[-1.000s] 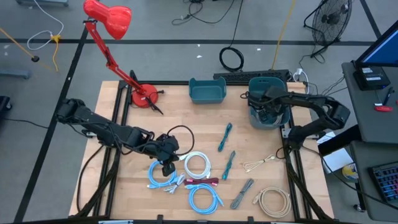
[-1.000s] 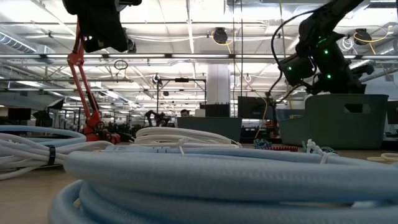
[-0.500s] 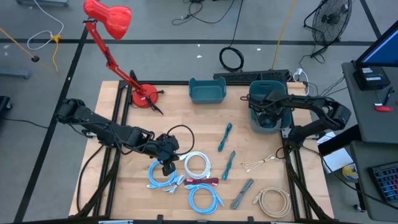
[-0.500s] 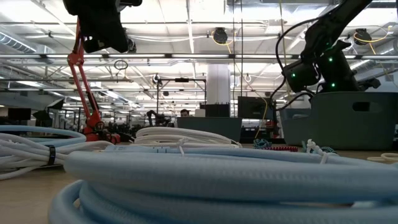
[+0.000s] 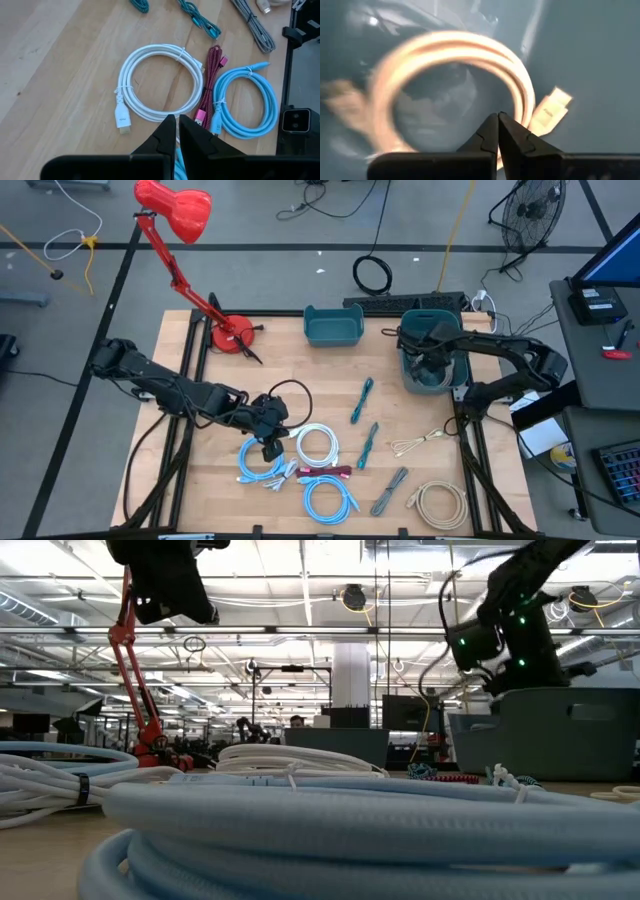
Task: Pick & Place USB Port
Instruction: Put the white charger cable into the left blue bin
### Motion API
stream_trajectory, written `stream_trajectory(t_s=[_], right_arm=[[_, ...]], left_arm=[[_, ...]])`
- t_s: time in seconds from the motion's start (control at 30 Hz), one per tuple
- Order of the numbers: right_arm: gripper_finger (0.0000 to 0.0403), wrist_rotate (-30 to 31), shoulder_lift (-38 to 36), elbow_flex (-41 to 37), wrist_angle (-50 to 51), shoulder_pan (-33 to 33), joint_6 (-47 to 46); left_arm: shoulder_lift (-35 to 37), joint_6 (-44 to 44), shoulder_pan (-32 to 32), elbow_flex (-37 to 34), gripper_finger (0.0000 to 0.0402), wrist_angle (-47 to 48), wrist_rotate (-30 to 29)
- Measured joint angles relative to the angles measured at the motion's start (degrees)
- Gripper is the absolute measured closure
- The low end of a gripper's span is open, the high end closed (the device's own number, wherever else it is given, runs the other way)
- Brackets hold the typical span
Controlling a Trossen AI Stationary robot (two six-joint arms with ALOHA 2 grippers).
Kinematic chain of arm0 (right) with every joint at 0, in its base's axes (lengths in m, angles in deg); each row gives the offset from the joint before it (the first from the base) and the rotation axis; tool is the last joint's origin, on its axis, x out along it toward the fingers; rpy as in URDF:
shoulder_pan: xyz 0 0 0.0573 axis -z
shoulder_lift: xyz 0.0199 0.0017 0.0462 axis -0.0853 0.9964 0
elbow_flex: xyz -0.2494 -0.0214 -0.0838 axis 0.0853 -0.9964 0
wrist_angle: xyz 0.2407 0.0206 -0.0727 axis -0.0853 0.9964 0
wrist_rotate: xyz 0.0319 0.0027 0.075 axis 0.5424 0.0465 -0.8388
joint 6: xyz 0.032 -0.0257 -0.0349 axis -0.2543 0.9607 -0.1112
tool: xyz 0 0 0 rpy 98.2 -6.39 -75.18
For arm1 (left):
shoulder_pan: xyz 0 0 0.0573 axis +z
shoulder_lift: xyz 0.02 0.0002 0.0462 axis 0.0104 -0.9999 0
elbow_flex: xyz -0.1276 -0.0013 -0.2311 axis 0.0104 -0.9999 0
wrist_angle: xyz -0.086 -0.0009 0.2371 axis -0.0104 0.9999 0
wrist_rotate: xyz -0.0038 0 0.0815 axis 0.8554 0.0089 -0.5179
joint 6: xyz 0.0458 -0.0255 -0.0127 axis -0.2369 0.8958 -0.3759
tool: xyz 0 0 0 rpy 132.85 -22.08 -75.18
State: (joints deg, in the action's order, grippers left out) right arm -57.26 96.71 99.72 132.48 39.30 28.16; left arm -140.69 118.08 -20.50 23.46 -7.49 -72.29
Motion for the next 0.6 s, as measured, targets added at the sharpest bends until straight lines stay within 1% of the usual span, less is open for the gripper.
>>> stream_trajectory(t_s=[0.23,0.37,0.5,0.6], right_arm=[[0.0403,-0.1,-3.0,10.7,3.9,-1.6,1.3],[0.0403,-1.6,-4.7,18.3,3.9,-3.9,5.7],[0.0403,-5.2,-6.7,25.0,2.0,-8.5,8.3],[0.0403,-7.6,-8.3,28.0,-0.2,-13.5,7.5]], left_arm=[[0.0,0.0,0.0,0.0,0.0378,0.0,-0.7],[0.0,-0.3,0.0,0.0,0.0378,0.0,-1.3],[0.0,-0.2,0.0,0.0,0.0378,-0.1,-3.3],[0.0,0.8,0.0,0.0,0.0378,-0.2,-5.2]])
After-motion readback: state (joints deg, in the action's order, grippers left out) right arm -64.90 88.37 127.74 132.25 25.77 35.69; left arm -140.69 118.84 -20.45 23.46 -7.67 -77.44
